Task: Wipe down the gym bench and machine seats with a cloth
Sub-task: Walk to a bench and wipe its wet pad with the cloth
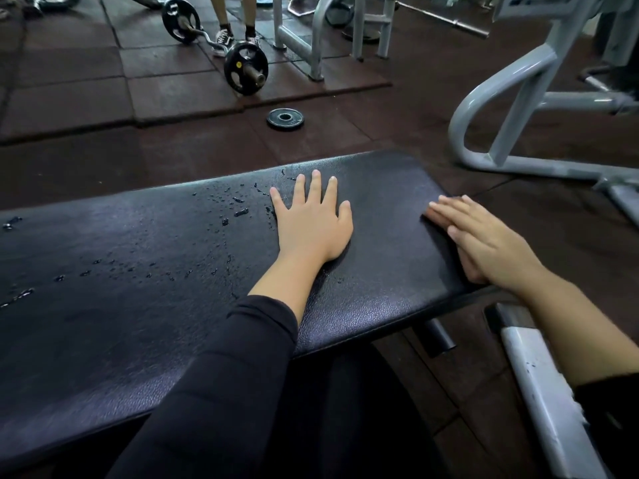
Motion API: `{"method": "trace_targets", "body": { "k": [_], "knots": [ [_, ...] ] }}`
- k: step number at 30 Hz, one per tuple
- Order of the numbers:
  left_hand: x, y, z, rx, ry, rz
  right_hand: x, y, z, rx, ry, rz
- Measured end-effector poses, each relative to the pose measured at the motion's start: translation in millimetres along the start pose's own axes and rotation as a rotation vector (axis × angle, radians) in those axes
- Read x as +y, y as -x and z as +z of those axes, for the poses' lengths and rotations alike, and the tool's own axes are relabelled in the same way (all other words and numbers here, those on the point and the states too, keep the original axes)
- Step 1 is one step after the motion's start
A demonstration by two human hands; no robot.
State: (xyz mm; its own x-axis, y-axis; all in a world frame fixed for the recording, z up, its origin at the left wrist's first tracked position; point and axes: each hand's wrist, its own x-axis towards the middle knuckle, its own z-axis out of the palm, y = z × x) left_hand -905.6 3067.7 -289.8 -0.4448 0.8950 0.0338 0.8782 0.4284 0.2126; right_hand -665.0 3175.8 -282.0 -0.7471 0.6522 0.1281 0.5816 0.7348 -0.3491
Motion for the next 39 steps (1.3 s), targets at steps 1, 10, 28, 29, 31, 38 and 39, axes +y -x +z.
{"method": "trace_targets", "body": {
  "k": [1,10,28,29,31,38,39],
  "knots": [
    [0.2,-0.3,0.2,-0.001,-0.001,-0.002,-0.1,-13.7,1.5,0.015,0.036,0.013],
    [-1.1,-1.2,-0.2,-0.01,-0.005,0.008,-87.2,19.9,29.3,-0.038,-0.005,-0.148],
    [-66.3,126.1,-23.8,-0.023,-0.001,0.137,-54.7,-35.7,23.0,0.11,-0.068,-0.054],
    [-73.8,129.4,-25.6,-0.005,0.001,0.093,-55.7,-36.0,23.0,0.136,-0.083,-0.058],
    [-82.1,133.6,-28.1,0.02,0.014,0.039,-54.9,-35.4,23.8,0.169,-0.115,-0.059],
    [-78.6,135.2,-23.7,0.073,0.019,-0.003,-68.4,-30.3,27.4,0.109,-0.06,0.039],
    [-78.8,134.7,-22.9,0.08,0.015,-0.005,-73.1,-30.5,28.8,0.077,-0.058,0.047]
  ]
}}
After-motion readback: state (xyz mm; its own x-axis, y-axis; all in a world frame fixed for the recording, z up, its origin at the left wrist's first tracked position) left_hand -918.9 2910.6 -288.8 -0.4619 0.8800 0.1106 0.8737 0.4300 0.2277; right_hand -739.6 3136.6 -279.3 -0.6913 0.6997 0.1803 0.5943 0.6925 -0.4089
